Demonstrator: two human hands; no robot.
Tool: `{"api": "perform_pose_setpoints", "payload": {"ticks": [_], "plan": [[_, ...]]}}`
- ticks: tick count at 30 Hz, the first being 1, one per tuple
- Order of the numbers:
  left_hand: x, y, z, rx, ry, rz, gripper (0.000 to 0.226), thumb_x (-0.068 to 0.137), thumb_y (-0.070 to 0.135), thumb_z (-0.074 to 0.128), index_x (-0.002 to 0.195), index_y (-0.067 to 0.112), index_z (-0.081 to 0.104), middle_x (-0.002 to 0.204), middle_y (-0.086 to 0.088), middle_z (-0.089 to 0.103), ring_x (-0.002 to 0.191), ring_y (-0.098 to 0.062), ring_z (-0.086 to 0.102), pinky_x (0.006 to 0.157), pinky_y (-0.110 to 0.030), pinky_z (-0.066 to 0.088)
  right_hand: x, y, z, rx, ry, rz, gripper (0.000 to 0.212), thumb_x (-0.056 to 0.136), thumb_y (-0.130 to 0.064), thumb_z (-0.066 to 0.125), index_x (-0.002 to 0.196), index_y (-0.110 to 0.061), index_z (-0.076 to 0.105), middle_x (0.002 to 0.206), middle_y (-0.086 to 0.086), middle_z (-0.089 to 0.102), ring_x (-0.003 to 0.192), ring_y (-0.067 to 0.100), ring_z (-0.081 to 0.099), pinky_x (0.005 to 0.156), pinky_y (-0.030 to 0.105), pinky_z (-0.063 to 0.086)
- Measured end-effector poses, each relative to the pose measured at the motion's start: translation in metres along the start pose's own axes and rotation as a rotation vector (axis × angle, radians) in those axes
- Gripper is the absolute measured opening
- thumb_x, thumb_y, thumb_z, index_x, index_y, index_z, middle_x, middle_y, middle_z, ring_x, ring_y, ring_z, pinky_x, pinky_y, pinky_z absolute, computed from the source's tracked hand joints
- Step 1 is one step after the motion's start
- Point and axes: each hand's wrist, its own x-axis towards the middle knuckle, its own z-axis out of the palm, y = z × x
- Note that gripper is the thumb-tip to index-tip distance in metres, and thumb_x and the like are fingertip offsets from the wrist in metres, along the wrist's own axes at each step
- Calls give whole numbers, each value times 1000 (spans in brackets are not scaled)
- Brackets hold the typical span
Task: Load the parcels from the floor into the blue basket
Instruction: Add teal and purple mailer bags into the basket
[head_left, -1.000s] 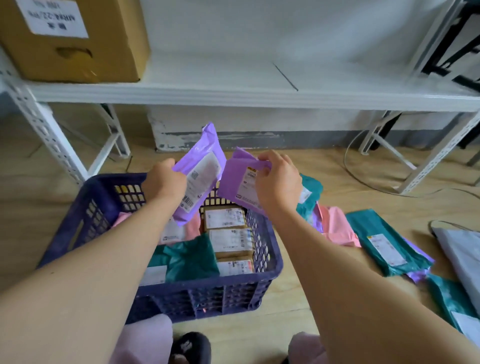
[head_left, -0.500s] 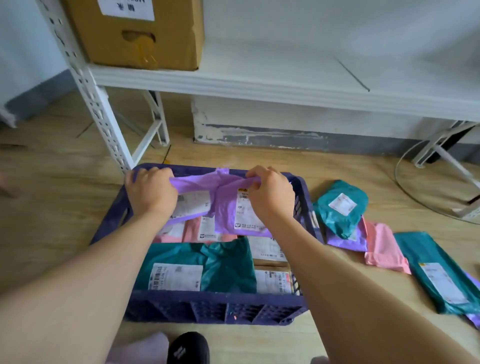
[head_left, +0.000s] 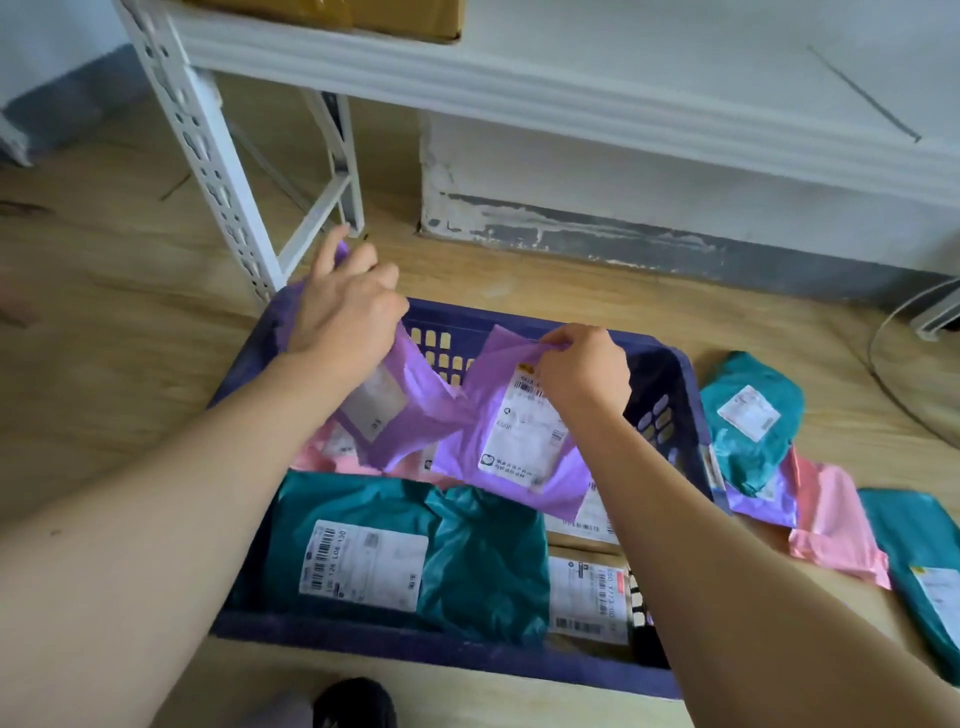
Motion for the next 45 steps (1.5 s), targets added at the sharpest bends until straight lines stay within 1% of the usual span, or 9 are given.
{"api": "perform_pose_setpoints", "payload": {"ticks": [4, 8, 13, 17, 20, 28, 38, 42, 45], "plan": [[0, 6, 24, 276, -372, 280, 19, 52, 8, 78, 48, 21, 65, 56, 2, 52, 72, -23, 59, 107, -48, 29, 6, 3, 28, -59, -180, 19, 37, 83, -3, 46, 106, -20, 69, 98, 4, 68, 85, 27, 59, 66, 26, 42], [-18, 7, 55, 238, -311, 379, 12, 60, 4, 63, 53, 13, 67, 73, -8, 61, 79, -28, 63, 101, -55, 38, 16, 11, 53, -46, -256, 13, 38, 83, -1, 47, 110, -19, 68, 99, 3, 67, 79, 23, 58, 64, 27, 45], [-29, 8, 65, 39, -378, -181, 54, 85, 11, 57, 137, 15, 44, 148, -12, 32, 131, -35, 36, 113, -53, 17, 24, 18, 79, 134, -317, 1, 61, 80, 9, 47, 133, -23, 51, 130, 6, 57, 88, 28, 67, 70, 37, 56], [-37, 6, 75, -207, -493, -624, 72, 87, 38, 59, 145, 15, 24, 143, -16, 29, 126, -38, 39, 100, -48, 37, 26, 34, 77, 4, -219, -52, 62, 78, 8, 44, 131, -24, 53, 137, 5, 50, 84, 23, 58, 52, 21, 38], [-39, 9, 81, -500, -746, -1053, 114, 66, 81, 50, 150, 18, 7, 151, -15, 23, 133, -36, 35, 107, -43, 35, 25, 49, 68, -175, -197, -9, 45, 81, 1, 46, 116, -20, 63, 123, 6, 59, 92, 26, 59, 63, 23, 45], [-38, 44, 84, -693, -854, -1233, 127, 71, 52, 74, 146, 18, -22, 155, -16, 13, 133, -41, 33, 107, -48, 37, 18, 68, 68, -311, -449, 196, 38, 91, -14, 51, 129, -14, 46, 121, 11, 58, 105, 27, 59, 71, 29, 44], [-43, 26, 90, -646, -622, -1415, 110, 59, 34, 73, 149, 23, 10, 146, -12, 29, 128, -37, 37, 101, -46, 42, 18, 54, 77, 98, -341, 246, 37, 92, -7, 48, 126, -19, 52, 118, 8, 59, 61, 10, 49, 42, 21, 33], [-43, 10, 78, -605, -687, -1345, 110, 44, 48, 65, 143, 24, 24, 141, -17, 34, 127, -35, 38, 103, -45, 38, 19, 56, 80, 335, -261, 383, 25, 92, -6, 45, 110, -17, 58, 109, 9, 62, 59, 15, 53, 43, 25, 38], [-35, 3, 67, -728, -706, -1350, 103, 36, 48, 62, 131, 16, 40, 124, -15, 54, 102, -30, 55, 77, -32, 48, 20, 58, 86, 495, -213, 493, 25, 92, 0, 42, 85, -18, 58, 89, 7, 63, 72, 25, 63, 62, 41, 58]]}}
